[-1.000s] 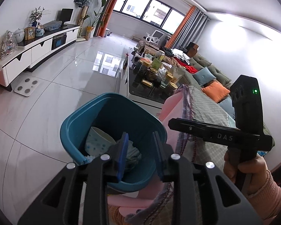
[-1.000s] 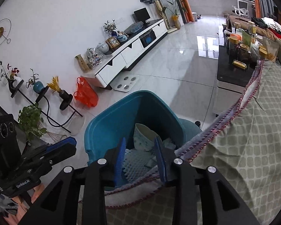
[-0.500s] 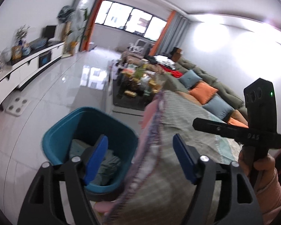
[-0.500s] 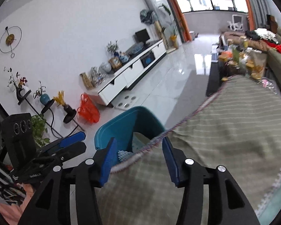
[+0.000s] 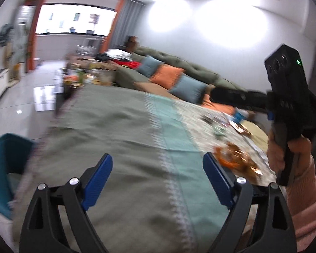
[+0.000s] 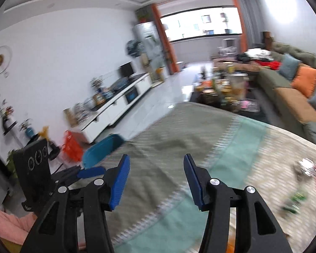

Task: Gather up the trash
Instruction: 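Move both open tools back over the trash on the bed, then grasp the gold foil wrapper with the left tool while the right tool grasps another green-trimmed plastic bag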

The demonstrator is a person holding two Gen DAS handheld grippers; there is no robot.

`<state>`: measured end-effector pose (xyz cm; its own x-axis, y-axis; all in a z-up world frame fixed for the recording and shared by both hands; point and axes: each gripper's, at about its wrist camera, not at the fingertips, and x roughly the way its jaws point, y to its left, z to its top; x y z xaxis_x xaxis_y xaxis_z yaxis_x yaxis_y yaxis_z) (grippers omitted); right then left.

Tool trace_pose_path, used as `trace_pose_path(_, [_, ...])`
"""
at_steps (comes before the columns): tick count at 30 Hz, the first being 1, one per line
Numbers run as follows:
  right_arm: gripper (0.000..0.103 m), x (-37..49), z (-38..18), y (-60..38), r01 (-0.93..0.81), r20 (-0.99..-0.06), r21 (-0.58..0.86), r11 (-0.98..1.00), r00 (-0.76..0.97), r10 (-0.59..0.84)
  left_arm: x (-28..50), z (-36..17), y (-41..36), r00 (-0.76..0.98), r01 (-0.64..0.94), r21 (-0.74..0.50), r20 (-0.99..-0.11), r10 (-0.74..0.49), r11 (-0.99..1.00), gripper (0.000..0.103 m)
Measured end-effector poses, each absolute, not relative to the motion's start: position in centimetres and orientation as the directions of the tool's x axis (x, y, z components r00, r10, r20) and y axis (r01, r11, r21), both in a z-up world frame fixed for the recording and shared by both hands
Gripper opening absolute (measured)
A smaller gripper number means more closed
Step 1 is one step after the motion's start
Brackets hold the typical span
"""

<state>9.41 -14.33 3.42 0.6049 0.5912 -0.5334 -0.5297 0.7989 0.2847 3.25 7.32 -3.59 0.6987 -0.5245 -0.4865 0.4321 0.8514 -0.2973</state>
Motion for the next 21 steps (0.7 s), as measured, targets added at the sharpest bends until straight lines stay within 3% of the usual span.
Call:
trace_pose_path(8, [0.055,7.2,1.6,-24.8,-0.291,-0.559,0.298,0.909,0.719,0.413,2.6,-5.7,-2.9,0.466,0.648,-0.347,-0.524,-0.713,0.678,0.088])
trace_pose_path(16, [0.055,6.2,-1.1,-30.0,-0.212,-0.565,0.357,0.910,0.726,0.391,2.6,-7.6,-9.3,0.268,0.705,-0.450,-0.548,-0.793,0.548,0.087])
trace_pose_path(21, [0.055,6.1,-2.4,-30.8,-0.202,-0.568,0.387,0.900,0.717,0.405,4.1,-8.5,-11.5,0.201,0.679,-0.505,-0.571,-0.796,0.533,0.070])
